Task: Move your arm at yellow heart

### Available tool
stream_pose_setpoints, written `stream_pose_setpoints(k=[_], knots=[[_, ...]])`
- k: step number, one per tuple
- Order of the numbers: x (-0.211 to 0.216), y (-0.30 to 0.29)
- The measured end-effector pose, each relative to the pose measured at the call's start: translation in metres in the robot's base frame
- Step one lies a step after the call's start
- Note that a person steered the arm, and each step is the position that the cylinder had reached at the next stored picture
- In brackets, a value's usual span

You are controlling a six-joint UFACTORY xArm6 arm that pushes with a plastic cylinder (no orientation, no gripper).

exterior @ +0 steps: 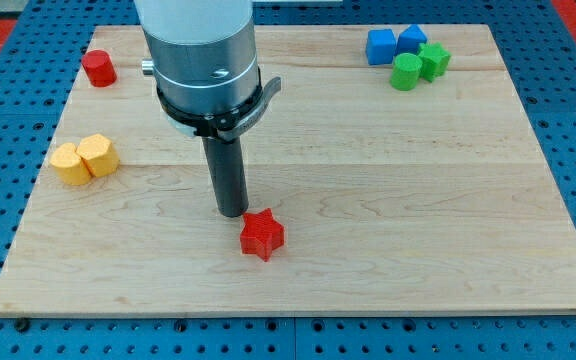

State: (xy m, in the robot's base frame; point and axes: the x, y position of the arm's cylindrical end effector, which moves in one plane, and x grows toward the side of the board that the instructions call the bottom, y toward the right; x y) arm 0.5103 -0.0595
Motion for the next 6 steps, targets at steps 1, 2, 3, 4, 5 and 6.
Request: stream_pose_setpoints(k=[1,2,3,4,5,6], knots=[[0.022,0.010],[0.013,0.001],[-0.007,-0.045],[0.015,-0.111],[-0.003,-0.190],[-0.032,-0.236]])
